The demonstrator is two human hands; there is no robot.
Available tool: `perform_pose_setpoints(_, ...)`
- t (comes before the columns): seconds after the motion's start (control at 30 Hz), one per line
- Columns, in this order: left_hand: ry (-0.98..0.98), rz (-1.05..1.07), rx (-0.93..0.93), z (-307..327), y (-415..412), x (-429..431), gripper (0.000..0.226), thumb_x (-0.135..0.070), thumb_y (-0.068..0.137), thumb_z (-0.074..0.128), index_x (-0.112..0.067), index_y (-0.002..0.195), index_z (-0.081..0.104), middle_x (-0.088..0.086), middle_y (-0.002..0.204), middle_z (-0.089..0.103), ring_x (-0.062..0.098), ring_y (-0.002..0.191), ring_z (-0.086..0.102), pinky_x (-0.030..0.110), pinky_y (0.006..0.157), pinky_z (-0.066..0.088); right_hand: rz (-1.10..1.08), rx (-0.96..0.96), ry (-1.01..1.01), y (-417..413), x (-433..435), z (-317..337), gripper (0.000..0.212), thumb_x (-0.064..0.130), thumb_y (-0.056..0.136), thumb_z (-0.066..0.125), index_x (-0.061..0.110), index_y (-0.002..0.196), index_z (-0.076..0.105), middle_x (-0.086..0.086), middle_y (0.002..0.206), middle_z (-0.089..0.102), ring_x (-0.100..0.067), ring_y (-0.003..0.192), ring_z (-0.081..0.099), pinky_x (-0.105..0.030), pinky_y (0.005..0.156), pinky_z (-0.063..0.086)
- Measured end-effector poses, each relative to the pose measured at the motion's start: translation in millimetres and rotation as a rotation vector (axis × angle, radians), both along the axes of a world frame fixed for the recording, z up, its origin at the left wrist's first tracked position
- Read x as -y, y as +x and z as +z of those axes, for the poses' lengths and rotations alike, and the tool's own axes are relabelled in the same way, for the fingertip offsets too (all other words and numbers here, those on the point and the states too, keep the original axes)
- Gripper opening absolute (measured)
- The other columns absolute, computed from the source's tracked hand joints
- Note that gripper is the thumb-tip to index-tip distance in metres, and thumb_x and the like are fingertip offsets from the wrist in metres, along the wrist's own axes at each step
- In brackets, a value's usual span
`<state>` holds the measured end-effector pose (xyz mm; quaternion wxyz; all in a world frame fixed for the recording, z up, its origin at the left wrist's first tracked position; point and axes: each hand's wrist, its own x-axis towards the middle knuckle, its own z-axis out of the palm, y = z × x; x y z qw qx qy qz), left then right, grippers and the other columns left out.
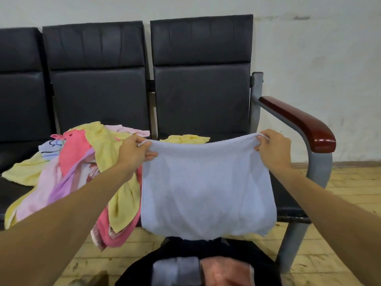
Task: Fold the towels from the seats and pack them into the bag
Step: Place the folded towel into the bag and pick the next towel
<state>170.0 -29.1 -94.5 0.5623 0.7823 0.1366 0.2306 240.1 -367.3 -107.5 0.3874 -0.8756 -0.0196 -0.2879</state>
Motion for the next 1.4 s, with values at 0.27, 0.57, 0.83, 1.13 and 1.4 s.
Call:
perform_pose_setpoints(0.27,0.172,0.068,0.060,-8,68,3,0.014,-0.018,0.097,0.055,-0.006,0.103,0.057,0.002,0.093,0.060,0.020,0.094,0.062,0.038,0.085,0.054,0.012,0.025,0.063,57,-9,0,0.024,0.023,0.103,0.045,0.007,0.109,0.061,-0.006,0.099,0.059,-0.015,0.086,0.051,-0.012,0.074,0.037)
perform_pose_setpoints(0.57,0.162,-0.011,0.047,-23,33,-3,0.010,-0.020,0.096,0.055,-0.010,0.096,0.058,0.009,0.097,0.063,0.031,0.100,0.062,0.047,0.092,0.052,0.092,-0.020,-0.182,26,14,-4,0.024,0.022,0.102,0.047,0.007,0.108,0.065,-0.006,0.095,0.062,-0.014,0.083,0.051,-0.020,0.077,0.036)
perform_pose_setpoints(0.83,0.161,-0.183,-0.028,-40,-45,-6,0.014,-0.013,0.096,0.057,-0.015,0.082,0.057,0.012,0.083,0.058,0.030,0.081,0.055,0.042,0.077,0.045,0.211,-0.168,-0.304,-39,40,-9,0.021,0.019,0.101,0.050,0.009,0.108,0.067,-0.010,0.100,0.065,-0.018,0.087,0.054,-0.025,0.079,0.037)
perform_pose_setpoints(1.13,0.286,-0.298,-0.297,-61,-79,7,0.010,-0.019,0.094,0.058,-0.016,0.094,0.067,-0.008,0.106,0.064,0.007,0.100,0.057,0.017,0.076,0.041,0.372,-0.465,-0.640,-71,51,-40,0.035,0.041,0.096,0.055,0.015,0.079,0.071,0.001,0.077,0.067,-0.018,0.073,0.060,-0.028,0.068,0.046)
perform_pose_setpoints(1.4,0.552,-0.116,-0.408,-86,-62,-1,0.024,-0.017,0.092,0.060,0.006,0.087,0.064,0.016,0.087,0.057,0.027,0.086,0.053,0.038,0.077,0.045,0.053,-0.536,-0.515,-55,30,-49,0.024,0.025,0.092,0.062,0.009,0.076,0.053,-0.002,0.068,0.052,-0.015,0.062,0.050,-0.021,0.055,0.037)
